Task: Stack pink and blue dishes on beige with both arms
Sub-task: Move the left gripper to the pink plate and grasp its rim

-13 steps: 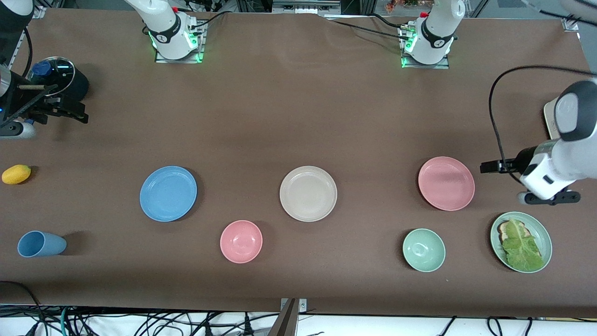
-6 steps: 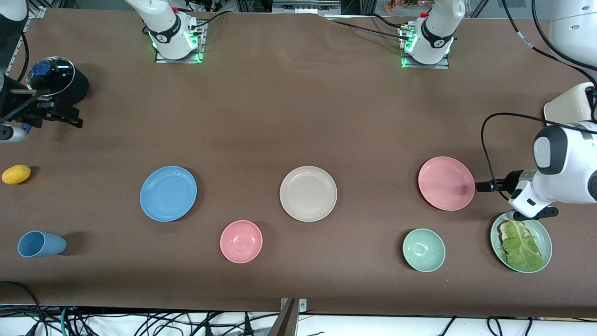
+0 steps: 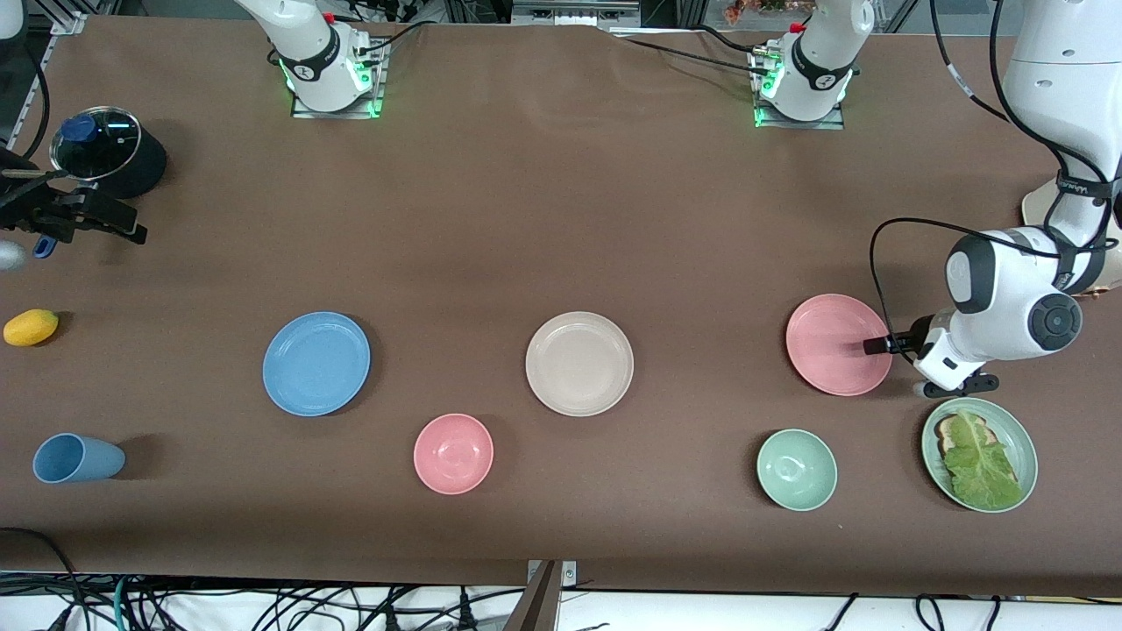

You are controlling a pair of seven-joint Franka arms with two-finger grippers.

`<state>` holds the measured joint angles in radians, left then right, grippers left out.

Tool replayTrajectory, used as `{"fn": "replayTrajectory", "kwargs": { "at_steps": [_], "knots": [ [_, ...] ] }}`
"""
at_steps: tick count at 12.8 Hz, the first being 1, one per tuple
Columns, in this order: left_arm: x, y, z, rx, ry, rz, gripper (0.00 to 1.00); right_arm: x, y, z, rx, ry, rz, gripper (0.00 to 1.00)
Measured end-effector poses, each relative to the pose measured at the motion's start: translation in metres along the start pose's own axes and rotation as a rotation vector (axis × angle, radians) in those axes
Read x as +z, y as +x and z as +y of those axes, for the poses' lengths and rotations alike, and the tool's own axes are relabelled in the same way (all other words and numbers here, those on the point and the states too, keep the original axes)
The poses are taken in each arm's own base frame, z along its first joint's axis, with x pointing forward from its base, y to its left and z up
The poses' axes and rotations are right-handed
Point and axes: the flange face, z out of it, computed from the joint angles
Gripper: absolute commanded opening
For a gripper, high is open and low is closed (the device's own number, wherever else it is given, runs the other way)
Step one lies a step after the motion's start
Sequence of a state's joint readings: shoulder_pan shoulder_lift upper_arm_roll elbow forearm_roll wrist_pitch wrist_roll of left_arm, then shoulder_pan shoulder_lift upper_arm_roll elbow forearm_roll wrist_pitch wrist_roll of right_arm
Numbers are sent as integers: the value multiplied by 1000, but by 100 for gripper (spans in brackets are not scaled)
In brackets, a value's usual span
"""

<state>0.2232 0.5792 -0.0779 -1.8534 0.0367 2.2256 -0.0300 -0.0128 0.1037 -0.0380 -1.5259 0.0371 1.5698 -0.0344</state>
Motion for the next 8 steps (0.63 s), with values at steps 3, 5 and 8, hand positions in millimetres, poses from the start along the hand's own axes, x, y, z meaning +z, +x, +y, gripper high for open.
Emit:
{"fn": "replayTrajectory", "kwargs": {
  "at_steps": [3,5,8],
  "knots": [
    [15,-1,0,34,9,-20,31,1,0,-23,-50,-58,-3,100],
    [20,-1,-1,53,16,-25,0,3,-2,-42,-61,-77,-17,100],
    [17,1,-1,58,16,-18,0,3,-4,-43,-56,-76,-27,100]
  ]
}}
